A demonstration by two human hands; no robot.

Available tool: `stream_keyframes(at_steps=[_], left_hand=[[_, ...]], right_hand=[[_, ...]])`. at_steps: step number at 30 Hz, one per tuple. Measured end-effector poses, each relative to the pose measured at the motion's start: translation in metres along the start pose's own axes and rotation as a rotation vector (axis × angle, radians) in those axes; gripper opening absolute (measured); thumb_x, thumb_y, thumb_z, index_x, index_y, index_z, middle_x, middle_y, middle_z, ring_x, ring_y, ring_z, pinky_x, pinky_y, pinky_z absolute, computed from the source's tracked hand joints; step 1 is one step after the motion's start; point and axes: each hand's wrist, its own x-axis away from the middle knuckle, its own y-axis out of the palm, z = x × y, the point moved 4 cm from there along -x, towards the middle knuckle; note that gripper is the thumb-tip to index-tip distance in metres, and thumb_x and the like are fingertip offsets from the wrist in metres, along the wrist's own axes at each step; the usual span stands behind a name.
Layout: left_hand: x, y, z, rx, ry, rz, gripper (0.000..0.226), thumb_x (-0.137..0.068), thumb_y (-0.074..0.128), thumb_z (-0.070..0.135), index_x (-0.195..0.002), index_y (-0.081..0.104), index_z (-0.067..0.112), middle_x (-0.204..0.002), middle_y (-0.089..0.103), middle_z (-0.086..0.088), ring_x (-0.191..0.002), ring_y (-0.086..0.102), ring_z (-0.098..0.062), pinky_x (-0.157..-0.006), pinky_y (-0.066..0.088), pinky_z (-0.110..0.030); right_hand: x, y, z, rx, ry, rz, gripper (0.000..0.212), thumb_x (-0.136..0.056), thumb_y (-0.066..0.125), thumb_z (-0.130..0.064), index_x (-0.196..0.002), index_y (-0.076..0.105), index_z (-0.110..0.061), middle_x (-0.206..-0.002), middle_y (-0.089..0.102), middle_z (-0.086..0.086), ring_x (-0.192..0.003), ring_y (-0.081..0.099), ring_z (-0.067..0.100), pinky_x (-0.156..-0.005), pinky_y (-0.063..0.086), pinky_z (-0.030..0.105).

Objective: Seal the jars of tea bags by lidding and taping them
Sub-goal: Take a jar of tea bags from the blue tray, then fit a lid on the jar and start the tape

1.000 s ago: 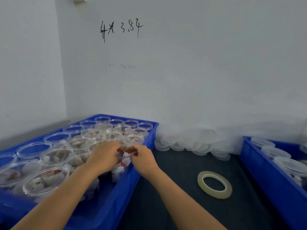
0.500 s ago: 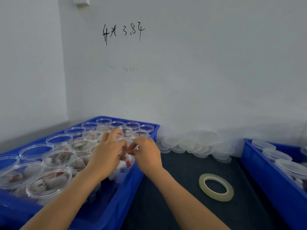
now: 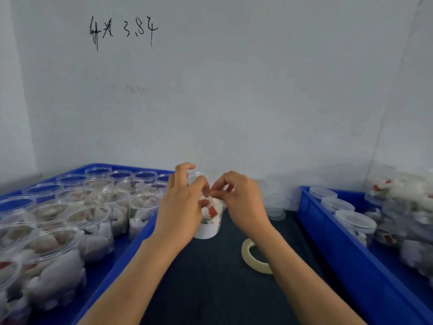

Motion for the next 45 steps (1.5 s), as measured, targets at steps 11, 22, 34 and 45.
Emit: stream_keyframes(at_steps=[11,22,34,45], left_hand=[[0.048,0.113,0.015,0.179,0.098,-0.205,0.021,-0.091,0.062,0.017,-0.106,0.051,0.026,-0.15,0.012,0.009,-0.138,0.024,-0.013,-0.07,0.035,-0.016],[0.068,0.167,-0.024,0.831,-0.419,-0.442,0.104,-0.063,0.091,0.024,-0.134,0.016,0.038,-0.129,0.05,0.01,-0.108,0.058,-0.001,-0.086,0.048,-0.017],[0.076,0.182,-0.033,0.86,-0.453,-0.362,0.087,-0.061,0.092,0.03,-0.115,0.025,0.047,-0.109,0.059,0.007,-0.099,0.064,-0.008,-0.09,0.054,-0.033],[0.072,0.181,-0.035,1.106,-0.511,-0.23,0.089,-0.055,0.089,0.024,-0.129,0.041,0.042,-0.117,0.059,0.013,-0.097,0.065,0.001,-0.081,0.053,-0.015]], right_hand=[[0.049,-0.009,0.104,0.071,0.209,0.058,0.023,-0.078,0.074,-0.01,-0.065,0.066,-0.027,-0.073,0.066,-0.014,-0.073,0.059,0.005,-0.074,0.053,0.038],[0.047,0.005,0.127,-0.08,0.211,0.002,0.019,-0.077,0.077,-0.008,-0.071,0.069,-0.023,-0.077,0.068,-0.011,-0.071,0.06,0.002,-0.069,0.049,0.021],[0.038,0.0,0.148,-0.303,0.102,0.18,0.014,-0.096,0.055,-0.009,-0.103,0.065,-0.018,-0.101,0.064,-0.001,-0.076,0.06,0.02,-0.07,0.054,0.027],[-0.04,-0.03,0.296,-0.055,0.614,0.398,0.04,-0.091,0.039,0.007,-0.119,0.057,-0.016,-0.118,0.053,0.006,-0.084,0.052,0.016,-0.059,0.039,0.022]])
